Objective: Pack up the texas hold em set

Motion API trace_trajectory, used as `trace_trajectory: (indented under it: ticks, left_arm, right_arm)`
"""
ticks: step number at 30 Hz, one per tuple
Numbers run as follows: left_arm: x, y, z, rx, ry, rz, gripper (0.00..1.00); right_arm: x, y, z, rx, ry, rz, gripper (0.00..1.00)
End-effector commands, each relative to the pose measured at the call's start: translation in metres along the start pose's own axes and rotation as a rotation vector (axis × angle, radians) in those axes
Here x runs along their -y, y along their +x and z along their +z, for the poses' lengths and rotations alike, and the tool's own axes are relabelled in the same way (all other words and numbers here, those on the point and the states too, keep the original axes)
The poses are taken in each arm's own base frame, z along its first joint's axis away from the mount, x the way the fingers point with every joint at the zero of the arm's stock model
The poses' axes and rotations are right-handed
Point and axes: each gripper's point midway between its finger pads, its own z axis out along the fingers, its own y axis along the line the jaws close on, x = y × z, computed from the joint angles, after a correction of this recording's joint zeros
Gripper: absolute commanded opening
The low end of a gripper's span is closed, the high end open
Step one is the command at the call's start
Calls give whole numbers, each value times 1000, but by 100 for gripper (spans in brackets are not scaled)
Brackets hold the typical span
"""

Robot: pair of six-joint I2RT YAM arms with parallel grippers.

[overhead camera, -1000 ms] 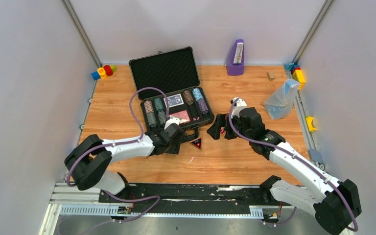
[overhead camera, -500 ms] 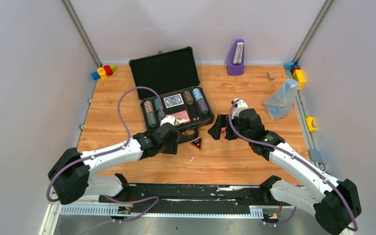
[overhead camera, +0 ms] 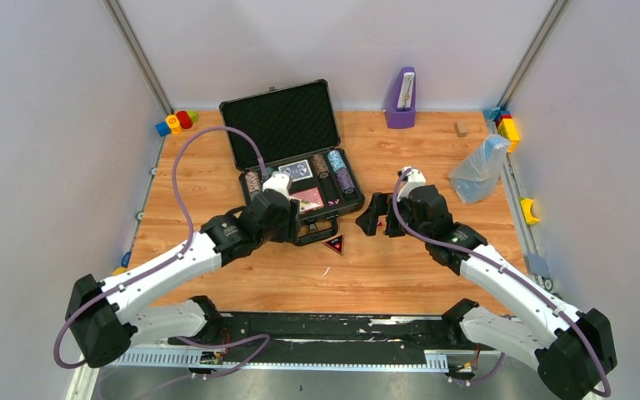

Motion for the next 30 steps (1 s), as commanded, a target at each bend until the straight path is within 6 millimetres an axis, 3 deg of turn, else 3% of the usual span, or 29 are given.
trace_trajectory:
  ticks: [1, 6, 7, 13, 27, 29, 30]
  left_arm:
    - [-6, -65, -3, 140, 2, 11, 46]
    - [-21, -102, 24, 154, -9, 20, 46]
    - [-24, -116, 24, 175, -6, 9, 46]
    - [-50, -140, 67, 136, -56, -3, 45]
    - [-68, -143, 124, 67, -58, -45, 46]
    - [-71, -139, 127, 46, -72, -48, 49]
    - [-72, -137, 126, 35, -79, -49, 59]
  right_arm:
    - [0, -11, 2, 53, 10, 17, 99]
    - [3, -13, 1, 66, 25, 26, 99]
    - [3, -13, 1, 67, 28, 29, 99]
    - [5, -13, 1, 68, 38, 47, 99]
    - [4, -7, 2, 51, 29, 66, 99]
    - [5, -7, 3, 48, 33, 58, 100]
    - [6, -5, 3, 41, 36, 54, 100]
